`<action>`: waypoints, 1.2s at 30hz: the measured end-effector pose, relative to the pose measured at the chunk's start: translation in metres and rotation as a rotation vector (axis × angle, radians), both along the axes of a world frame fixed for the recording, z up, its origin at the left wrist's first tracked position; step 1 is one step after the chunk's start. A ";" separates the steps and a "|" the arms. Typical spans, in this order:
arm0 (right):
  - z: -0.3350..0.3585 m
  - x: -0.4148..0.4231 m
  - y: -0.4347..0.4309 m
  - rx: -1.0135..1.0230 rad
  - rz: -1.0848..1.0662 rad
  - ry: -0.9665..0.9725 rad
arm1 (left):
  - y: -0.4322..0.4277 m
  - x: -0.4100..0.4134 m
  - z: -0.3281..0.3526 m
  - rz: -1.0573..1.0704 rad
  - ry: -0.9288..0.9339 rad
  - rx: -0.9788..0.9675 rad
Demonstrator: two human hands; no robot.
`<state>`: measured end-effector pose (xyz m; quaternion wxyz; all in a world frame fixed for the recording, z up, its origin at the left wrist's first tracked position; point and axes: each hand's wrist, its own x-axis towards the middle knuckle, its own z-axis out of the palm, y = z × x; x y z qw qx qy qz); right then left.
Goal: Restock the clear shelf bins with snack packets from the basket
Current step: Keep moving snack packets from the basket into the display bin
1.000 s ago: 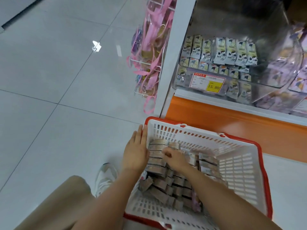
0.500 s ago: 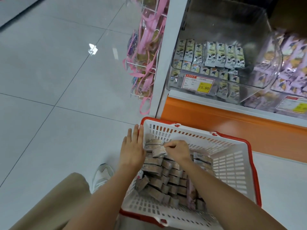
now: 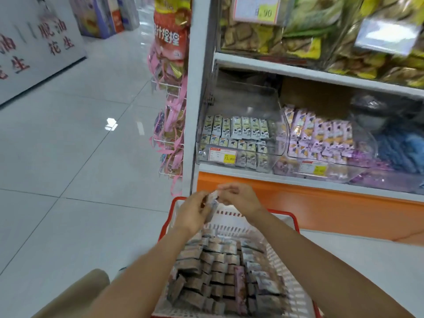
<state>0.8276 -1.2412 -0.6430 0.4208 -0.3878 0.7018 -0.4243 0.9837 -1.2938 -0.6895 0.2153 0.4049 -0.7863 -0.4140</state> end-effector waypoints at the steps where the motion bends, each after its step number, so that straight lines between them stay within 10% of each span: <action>1: 0.009 -0.002 0.003 -0.038 0.006 0.004 | -0.001 -0.002 0.010 0.037 0.065 0.096; 7: 0.032 -0.005 0.027 -0.090 0.135 0.115 | -0.002 -0.002 0.057 0.052 0.482 0.553; 16: 0.052 -0.002 0.041 -0.299 0.168 0.291 | -0.010 -0.008 0.086 0.113 0.503 0.553; 24: 0.086 -0.024 0.003 -0.401 -0.106 0.406 | -0.036 -0.018 0.105 0.069 -0.073 -0.509; 28: 0.095 -0.038 -0.034 -0.329 -0.145 0.502 | -0.050 -0.023 0.094 -0.023 -0.423 -0.670; 36: 0.079 -0.065 -0.123 -0.192 -0.155 0.750 | -0.067 -0.026 0.054 0.004 -0.385 -0.875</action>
